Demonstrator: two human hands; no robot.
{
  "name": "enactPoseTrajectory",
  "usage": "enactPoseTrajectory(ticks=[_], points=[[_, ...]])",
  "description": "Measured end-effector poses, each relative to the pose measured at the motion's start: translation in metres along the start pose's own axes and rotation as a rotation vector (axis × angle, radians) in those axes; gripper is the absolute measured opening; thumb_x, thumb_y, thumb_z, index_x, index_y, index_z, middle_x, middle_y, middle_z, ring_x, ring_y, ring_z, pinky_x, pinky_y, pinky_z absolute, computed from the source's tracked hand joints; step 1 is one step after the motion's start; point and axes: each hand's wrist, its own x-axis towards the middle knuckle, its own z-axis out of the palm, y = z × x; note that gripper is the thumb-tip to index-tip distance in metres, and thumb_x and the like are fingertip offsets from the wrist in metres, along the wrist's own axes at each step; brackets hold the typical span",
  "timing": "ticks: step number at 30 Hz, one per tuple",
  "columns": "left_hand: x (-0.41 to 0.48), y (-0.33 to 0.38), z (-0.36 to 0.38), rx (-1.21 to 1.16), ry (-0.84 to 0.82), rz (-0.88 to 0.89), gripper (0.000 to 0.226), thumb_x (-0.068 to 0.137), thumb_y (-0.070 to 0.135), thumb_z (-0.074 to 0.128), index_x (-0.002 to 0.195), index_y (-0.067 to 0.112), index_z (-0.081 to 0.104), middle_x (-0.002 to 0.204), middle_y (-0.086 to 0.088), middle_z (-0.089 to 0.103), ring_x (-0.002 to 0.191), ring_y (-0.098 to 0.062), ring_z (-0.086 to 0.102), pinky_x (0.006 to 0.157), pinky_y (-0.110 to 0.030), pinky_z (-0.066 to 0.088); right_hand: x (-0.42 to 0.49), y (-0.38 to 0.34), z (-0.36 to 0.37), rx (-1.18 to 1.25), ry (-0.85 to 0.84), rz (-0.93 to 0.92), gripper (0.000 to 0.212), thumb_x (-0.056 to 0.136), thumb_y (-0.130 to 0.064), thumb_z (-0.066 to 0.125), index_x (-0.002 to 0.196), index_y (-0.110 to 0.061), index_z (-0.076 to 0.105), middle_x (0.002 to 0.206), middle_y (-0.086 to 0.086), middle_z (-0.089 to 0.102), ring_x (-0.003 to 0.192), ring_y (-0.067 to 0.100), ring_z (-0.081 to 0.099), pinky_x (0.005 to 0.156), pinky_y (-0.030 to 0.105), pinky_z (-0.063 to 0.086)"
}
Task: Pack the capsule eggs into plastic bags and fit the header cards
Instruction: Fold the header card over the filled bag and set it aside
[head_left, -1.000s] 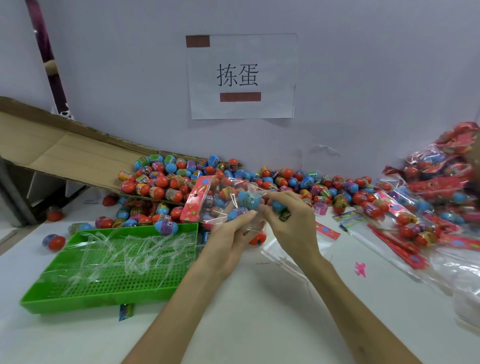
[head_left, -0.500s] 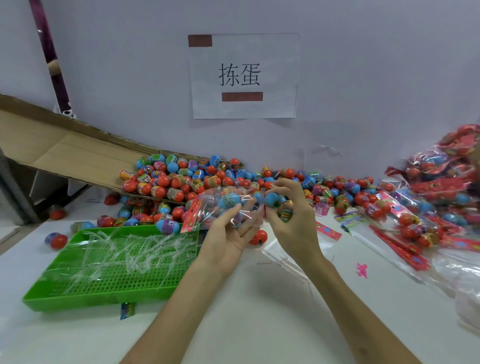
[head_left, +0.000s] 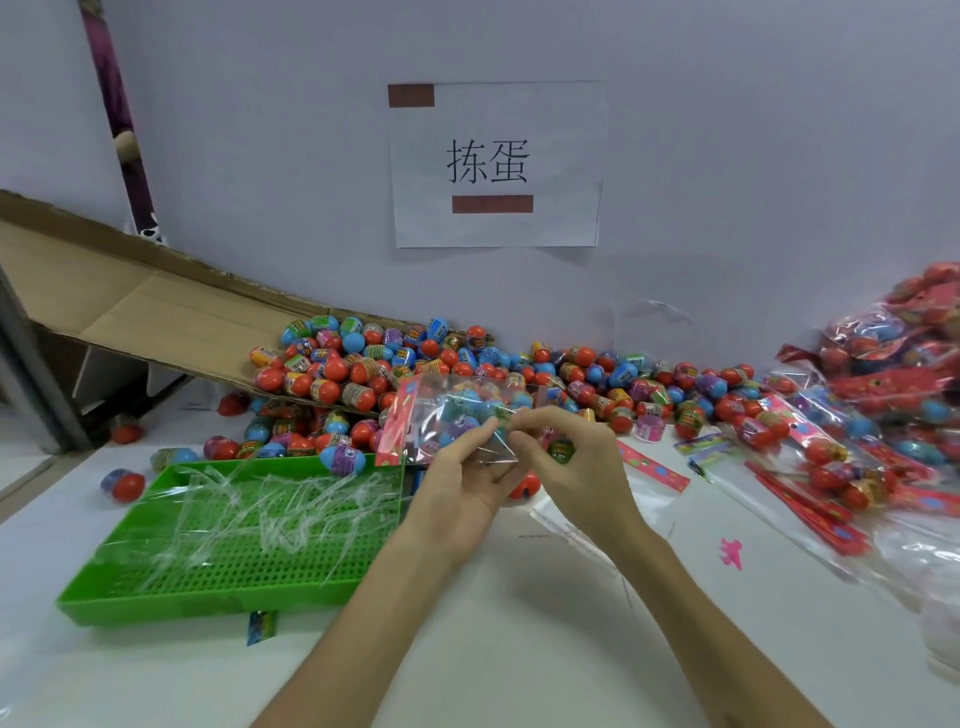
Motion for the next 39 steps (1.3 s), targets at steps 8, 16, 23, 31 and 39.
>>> enactPoseTrajectory(ticks=[8, 16, 23, 31, 39], points=[[0.0000, 0.0018, 0.0007, -0.041, 0.030, 0.019, 0.021, 0.088, 0.023, 0.067, 0.080, 0.012, 0.083, 0.108, -0.012, 0.078, 0.107, -0.027, 0.075, 0.085, -0.034, 0.062, 0.0029, -0.0094, -0.0015, 0.081, 0.064, 0.085, 0.025, 0.100, -0.019, 0.055, 0.085, -0.032, 0.070, 0.087, -0.021, 0.057, 0.089, 0.008, 0.058, 0.078, 0.019, 0.046], [0.0018, 0.0009, 0.0025, -0.124, 0.058, 0.020, 0.019, 0.083, 0.016, 0.068, 0.098, 0.005, 0.073, 0.124, -0.017, 0.074, 0.111, -0.034, 0.073, 0.092, -0.041, 0.062, 0.0041, -0.0073, -0.0030, 0.150, 0.180, 0.194, 0.023, 0.086, -0.005, 0.064, 0.098, -0.021, 0.051, 0.097, 0.000, 0.052, 0.089, 0.018, 0.057, 0.075, 0.030, 0.055], [0.0005, 0.0001, 0.0011, -0.059, 0.040, -0.001, 0.021, 0.088, 0.019, 0.069, 0.097, 0.006, 0.083, 0.123, -0.023, 0.072, 0.116, -0.033, 0.071, 0.094, -0.041, 0.060, 0.0012, -0.0063, 0.0001, -0.007, 0.270, 0.067, 0.024, 0.079, -0.020, 0.087, 0.091, -0.023, 0.067, 0.092, -0.012, 0.067, 0.091, 0.007, 0.065, 0.082, 0.019, 0.054], [0.0033, 0.0003, -0.0023, -0.096, 0.058, 0.025, 0.022, 0.095, 0.016, 0.064, 0.096, 0.006, 0.083, 0.116, -0.019, 0.076, 0.109, -0.031, 0.074, 0.089, -0.039, 0.062, 0.0006, -0.0061, -0.0021, 0.007, 0.095, 0.037, 0.035, 0.083, 0.010, 0.069, 0.102, -0.020, 0.076, 0.102, -0.012, 0.071, 0.089, 0.008, 0.067, 0.077, 0.023, 0.056], [0.0038, -0.0009, -0.0009, -0.010, 0.048, 0.028, 0.019, 0.083, 0.022, 0.069, 0.090, 0.015, 0.086, 0.115, -0.012, 0.077, 0.100, -0.021, 0.076, 0.103, -0.042, 0.050, 0.0034, -0.0033, -0.0028, 0.046, 0.297, 0.118, 0.023, 0.086, -0.010, 0.081, 0.101, -0.024, 0.072, 0.095, -0.009, 0.072, 0.083, 0.009, 0.071, 0.073, 0.025, 0.060]])
